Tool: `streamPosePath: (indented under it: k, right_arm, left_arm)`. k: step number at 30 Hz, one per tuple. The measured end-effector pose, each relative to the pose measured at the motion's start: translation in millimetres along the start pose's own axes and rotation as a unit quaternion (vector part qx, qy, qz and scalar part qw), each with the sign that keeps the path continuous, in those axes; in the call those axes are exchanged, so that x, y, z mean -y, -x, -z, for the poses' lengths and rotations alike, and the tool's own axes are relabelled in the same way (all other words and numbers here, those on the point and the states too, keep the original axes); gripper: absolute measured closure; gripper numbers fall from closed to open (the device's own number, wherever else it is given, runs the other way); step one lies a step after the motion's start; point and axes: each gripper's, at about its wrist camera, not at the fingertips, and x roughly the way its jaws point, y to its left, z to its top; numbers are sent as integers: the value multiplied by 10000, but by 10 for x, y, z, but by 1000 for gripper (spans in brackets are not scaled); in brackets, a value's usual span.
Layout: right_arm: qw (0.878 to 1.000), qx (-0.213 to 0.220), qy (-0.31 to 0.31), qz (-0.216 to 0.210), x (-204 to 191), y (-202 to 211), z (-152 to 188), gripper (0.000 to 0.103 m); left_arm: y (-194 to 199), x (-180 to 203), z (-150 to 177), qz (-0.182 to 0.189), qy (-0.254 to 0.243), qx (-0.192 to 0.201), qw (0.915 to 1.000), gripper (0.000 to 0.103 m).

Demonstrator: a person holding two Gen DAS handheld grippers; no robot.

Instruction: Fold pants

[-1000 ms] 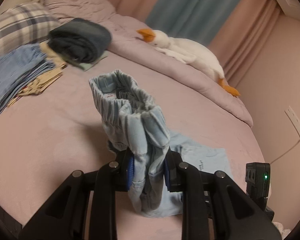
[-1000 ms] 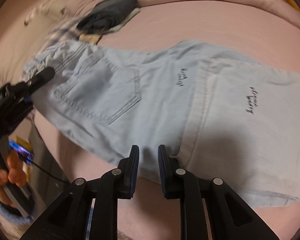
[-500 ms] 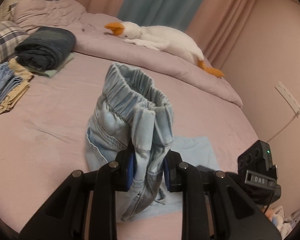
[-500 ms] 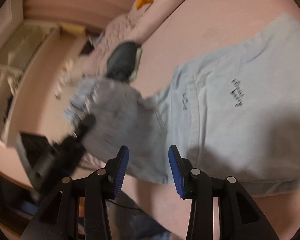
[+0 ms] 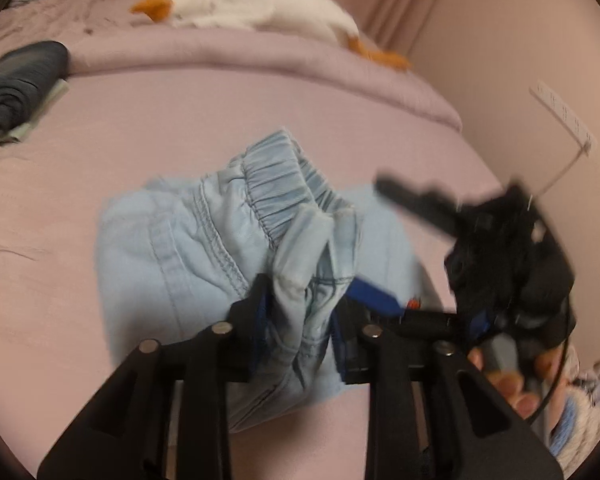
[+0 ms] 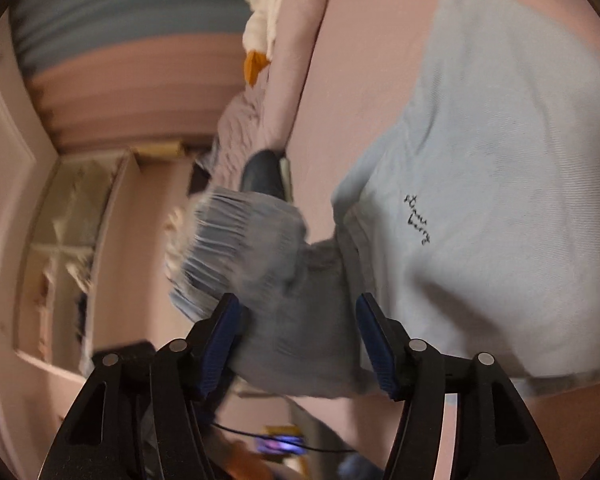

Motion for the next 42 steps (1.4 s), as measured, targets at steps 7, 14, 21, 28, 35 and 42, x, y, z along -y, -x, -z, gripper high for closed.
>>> streamPosePath:
  k: [7, 14, 21, 28, 35, 42]
  right_arm:
    - [9991, 58, -418, -82, 86, 53, -131, 34]
    - [9943, -220, 184, 1023, -70, -28, -114, 34]
    - [9750, -376, 1009, 1944, -227, -165, -34, 41]
    - [9423, -317, 1997, 2668, -357, -197, 75, 69]
    - [9336, -22, 2502, 2564, -579, 6, 132, 70]
    - [9346, 389, 2588, 2411, -720, 221, 87, 70]
  left_arm:
    - [-77, -107, 103, 322, 218, -286, 9988, 36]
    - [293, -355, 241, 279, 539, 86, 9981, 17]
    - [491, -638, 359, -203, 1008, 164, 9946, 17]
    - [549, -830, 455, -482, 1265, 130, 9907, 17]
    - [575, -905, 449, -541, 1338, 168, 9894, 17]
    - [575, -888, 468, -542, 1294, 167, 9900, 17]
